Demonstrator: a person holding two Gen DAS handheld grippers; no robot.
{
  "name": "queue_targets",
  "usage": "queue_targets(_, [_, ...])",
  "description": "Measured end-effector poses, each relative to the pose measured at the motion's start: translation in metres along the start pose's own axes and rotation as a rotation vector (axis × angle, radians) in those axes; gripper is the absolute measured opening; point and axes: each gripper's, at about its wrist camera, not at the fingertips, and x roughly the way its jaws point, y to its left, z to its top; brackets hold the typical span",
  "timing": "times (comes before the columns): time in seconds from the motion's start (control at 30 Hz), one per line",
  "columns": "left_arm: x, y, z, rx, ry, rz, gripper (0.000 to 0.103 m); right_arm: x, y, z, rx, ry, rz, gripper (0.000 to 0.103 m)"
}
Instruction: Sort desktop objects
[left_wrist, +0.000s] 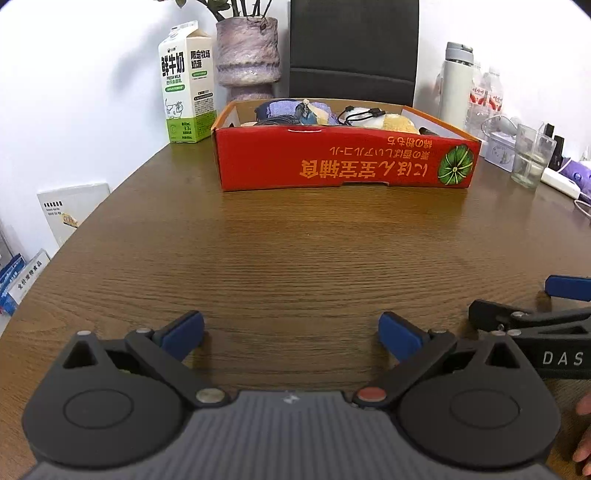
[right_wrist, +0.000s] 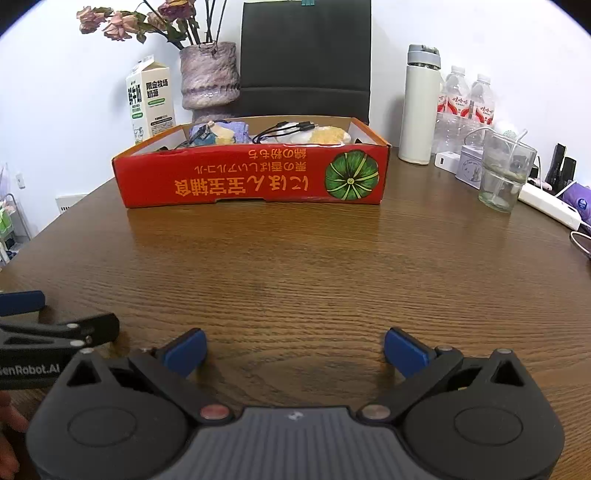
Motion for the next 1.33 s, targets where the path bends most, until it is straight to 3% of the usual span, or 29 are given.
queue_targets(0.33, [0.0026, 0.0068, 0.0007, -0.016, 0.002, 0.011, 0.103, 0.0059, -0.0006, 0.0045, -0.03, 0.001, 0.039, 0.103])
queue_targets(1.33, [0.0031, 0.005, 0.0006, -0.024, 0.003, 0.027, 0.103, 0.0076, -0.0016, 0.0059, -0.024, 0.001, 0.029, 0.103])
